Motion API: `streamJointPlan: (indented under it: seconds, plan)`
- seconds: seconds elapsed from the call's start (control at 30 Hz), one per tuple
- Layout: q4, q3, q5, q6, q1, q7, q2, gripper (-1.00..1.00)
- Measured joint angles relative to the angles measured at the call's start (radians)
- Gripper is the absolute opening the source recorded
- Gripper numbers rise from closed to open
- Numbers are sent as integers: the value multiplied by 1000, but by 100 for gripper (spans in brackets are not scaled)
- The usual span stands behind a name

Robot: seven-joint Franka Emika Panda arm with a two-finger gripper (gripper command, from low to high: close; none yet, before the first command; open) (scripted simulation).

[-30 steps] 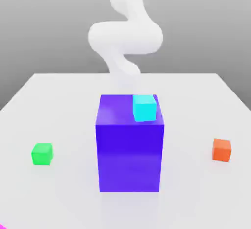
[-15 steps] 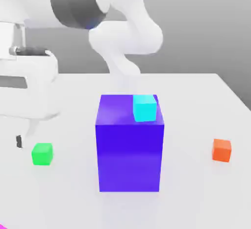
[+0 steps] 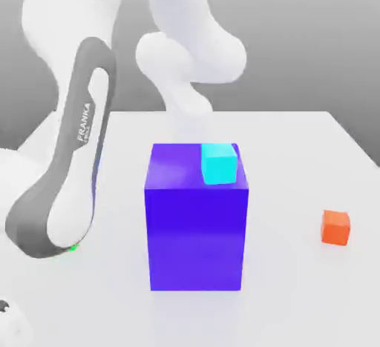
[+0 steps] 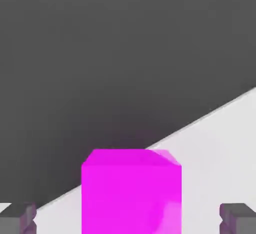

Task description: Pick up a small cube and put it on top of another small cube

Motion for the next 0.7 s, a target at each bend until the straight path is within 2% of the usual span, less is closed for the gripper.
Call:
streamJointPlan:
  seconds: [0.2,0.33,0.7]
  plan:
    - [0,0,3,0,0,-3,1,-100]
    - [-38,-40,-36,-82,27,18,-119,-100]
    - [-423,-260,-362,-38,50,12,-505,-100]
